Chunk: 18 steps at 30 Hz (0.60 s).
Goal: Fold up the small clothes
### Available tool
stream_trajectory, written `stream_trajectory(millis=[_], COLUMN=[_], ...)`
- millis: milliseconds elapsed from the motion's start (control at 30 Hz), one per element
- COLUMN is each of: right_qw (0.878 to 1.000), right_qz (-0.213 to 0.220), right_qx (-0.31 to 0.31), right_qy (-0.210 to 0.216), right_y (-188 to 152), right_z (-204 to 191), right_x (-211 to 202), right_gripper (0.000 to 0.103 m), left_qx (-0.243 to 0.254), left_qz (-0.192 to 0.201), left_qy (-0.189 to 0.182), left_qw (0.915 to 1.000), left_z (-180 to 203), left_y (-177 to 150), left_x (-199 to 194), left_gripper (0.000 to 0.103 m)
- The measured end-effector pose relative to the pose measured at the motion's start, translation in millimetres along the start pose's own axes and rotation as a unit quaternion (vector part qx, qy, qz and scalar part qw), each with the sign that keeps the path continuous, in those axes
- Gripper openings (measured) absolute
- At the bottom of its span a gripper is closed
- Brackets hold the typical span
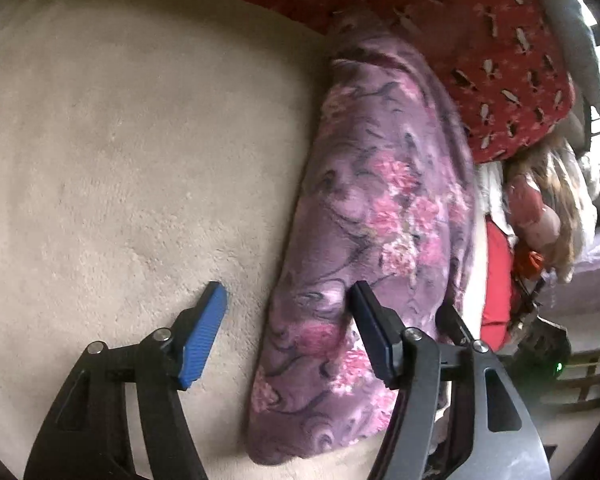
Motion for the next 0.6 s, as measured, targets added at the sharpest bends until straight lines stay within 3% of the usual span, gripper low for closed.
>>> stream_trajectory(millis=[67, 133, 200, 300, 367, 400, 500, 600], right_qw=[0.999, 0.997, 0.994, 0.994, 0.995, 0.997, 0.998, 0.998], right_qz=[0.011, 0.040, 0.061, 0.053, 0.017, 0.013, 0.051, 0.059], right_qx=[0.024, 0.048, 0.071, 0.085, 0.084, 0.065, -0.026, -0.027], right_qy=[0.022, 0.047, 0.048, 0.044, 0.043, 0.040, 0.035, 0.004], right_y=[7.3, 19.1, 32.6, 52.1, 65.0, 72.1, 91.9, 100.2], right_z=[-0.4, 2.4, 7.3, 6.0, 4.1, -2.2, -27.2, -16.4], right_x=[-9.4, -18.2, -17.8, 4.3, 22.4, 26.6, 13.2, 19.5], right_gripper=[0.028, 0.044, 0.052, 0.052, 0.038, 0.016, 0.016, 0.016], left_qx=[-0.008, -0.015, -0.023, -0.036, -0.038, -0.036, -0.030, -0.044], left_qz=[0.004, 0.019, 0.025, 0.012, 0.003, 0.003, 0.016, 0.011], left_qy=[-0.019, -0.030, -0.039, -0.046, -0.052, -0.059, -0.062, -0.016], left_qw=[0.9998, 0.9992, 0.9987, 0.9982, 0.9979, 0.9976, 0.9975, 0.9988], left_z=[-2.6, -1.6, -1.1, 6.9, 16.3, 18.4, 24.6, 20.8], left_y=[4.8, 14.2, 24.0, 36.0, 41.0, 43.2, 50.6, 58.0], left_x=[-8.4, -17.5, -20.9, -13.5, -6.0, -5.5, -2.7, 23.3], left_gripper=[0.064, 0.064, 0.064, 0.064, 0.064, 0.064, 0.064, 0.069])
Point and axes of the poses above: each gripper's, at about its wrist camera, not at the fingertips, and x roughly the way its jaws point, z to its right, y to its top, the point moved 2 cm from there along x, roughly the way its jaws point, and after that the axes turned 3 degrees about -z, right-handed, at the moved point
